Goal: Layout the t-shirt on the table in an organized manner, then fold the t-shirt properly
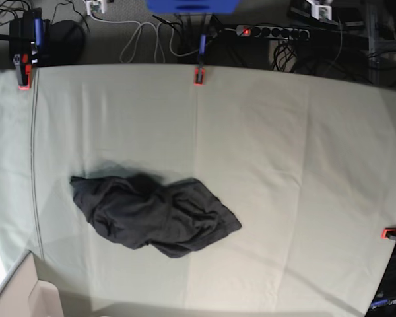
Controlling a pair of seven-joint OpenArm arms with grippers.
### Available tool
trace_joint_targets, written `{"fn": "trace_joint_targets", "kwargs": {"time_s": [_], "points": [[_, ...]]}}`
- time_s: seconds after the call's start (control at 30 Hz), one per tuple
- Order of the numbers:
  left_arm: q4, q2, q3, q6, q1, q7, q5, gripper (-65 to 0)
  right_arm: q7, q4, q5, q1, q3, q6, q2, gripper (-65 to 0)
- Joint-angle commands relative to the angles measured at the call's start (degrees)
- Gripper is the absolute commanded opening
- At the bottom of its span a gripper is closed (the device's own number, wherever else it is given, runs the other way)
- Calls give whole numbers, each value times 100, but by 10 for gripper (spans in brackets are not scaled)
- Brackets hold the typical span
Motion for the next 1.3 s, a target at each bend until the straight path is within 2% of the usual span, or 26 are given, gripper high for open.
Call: {"fn": "trace_joint_targets", "kwargs": {"time_s": [0.0, 0.17, 0.23, 0.3, 0.43, 0.6, 0.67, 0.8, 0.93, 1.03, 1.17, 1.27], "points": [[419, -142, -19, 30, 290, -97, -87, -650, 149, 341, 8, -183, 12, 12, 104, -650], [2072, -450, -63, 38, 782, -106, -351, -650, 149, 1598, 8, -446, 12, 12, 201, -650], [2590, -433, -282, 47, 826, -97, -351, -650, 149, 1958, 8, -420, 12, 12, 201, -650], [2942, -239, -449, 47, 721, -54, -342, -650, 149, 2178, 8, -350, 12, 12, 201, -650], [3250, 130, -704, 38, 97, -45, -307, -650, 149, 2398, -10, -51, -49, 12, 210, -650], [3214, 218, -687, 38, -923, 61, -298, -647, 140, 2600, -10, 371, -49, 12, 210, -650], [3197, 244, -687, 38, -1433, 667, -298, -605, 140, 2679, -10, 477, -49, 12, 210, -650], [3170, 394, -696, 38, -2418, 1714, -334, -455, 132, 2714, -10, 521, -32, 12, 201, -650], [2608, 772, -643, -6, -3411, 1977, -298, -371, -229, 2714, -10, 573, -41, 12, 175, -650], [1834, 851, -203, -6, -4158, 1960, -298, -318, -519, 2706, -10, 617, -41, 12, 175, -650], [568, 913, 597, -6, -5081, 1907, -298, -306, -695, 2714, -10, 635, -41, 12, 175, -650], [-364, 1176, 861, -6, -5697, 1898, -298, -298, -800, 2714, -10, 635, -41, 12, 166, -650]]}}
